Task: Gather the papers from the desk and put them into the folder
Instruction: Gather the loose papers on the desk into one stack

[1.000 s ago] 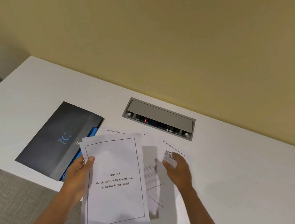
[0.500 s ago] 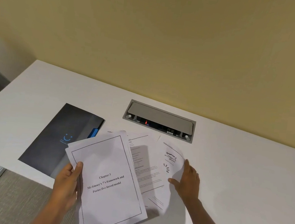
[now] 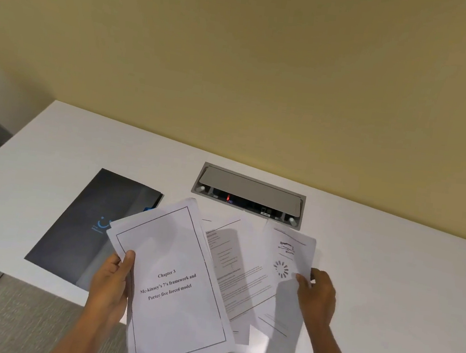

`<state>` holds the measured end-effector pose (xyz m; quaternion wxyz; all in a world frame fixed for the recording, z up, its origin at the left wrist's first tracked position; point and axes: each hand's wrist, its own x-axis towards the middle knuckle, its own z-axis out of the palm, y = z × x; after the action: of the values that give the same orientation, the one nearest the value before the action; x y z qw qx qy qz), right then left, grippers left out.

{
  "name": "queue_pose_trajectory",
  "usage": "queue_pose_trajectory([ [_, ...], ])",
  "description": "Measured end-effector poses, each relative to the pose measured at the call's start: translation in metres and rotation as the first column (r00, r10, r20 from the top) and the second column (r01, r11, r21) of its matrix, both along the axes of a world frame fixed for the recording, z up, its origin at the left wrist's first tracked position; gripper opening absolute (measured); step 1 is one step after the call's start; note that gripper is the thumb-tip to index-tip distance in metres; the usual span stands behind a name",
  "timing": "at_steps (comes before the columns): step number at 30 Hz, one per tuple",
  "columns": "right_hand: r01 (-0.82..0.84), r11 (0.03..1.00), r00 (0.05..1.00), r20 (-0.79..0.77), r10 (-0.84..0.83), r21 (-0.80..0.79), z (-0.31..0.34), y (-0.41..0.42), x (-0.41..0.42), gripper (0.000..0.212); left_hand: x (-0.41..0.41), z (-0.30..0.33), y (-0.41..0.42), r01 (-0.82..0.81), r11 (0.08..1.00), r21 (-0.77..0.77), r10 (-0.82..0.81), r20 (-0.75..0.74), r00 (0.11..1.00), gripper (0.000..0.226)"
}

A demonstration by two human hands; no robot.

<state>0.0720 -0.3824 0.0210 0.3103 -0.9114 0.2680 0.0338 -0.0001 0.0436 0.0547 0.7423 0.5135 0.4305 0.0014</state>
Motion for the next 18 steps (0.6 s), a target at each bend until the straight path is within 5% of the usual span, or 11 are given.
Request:
queue_pose_trajectory([
  [18,-0.018,0.953,0.895,0.421,0.15,-0.302,0.158,-0.05,0.019,0.01,0.019,0.017,-0.002,0.053,0.991,-0.126,-0.042,0.088,0.995,0.03],
])
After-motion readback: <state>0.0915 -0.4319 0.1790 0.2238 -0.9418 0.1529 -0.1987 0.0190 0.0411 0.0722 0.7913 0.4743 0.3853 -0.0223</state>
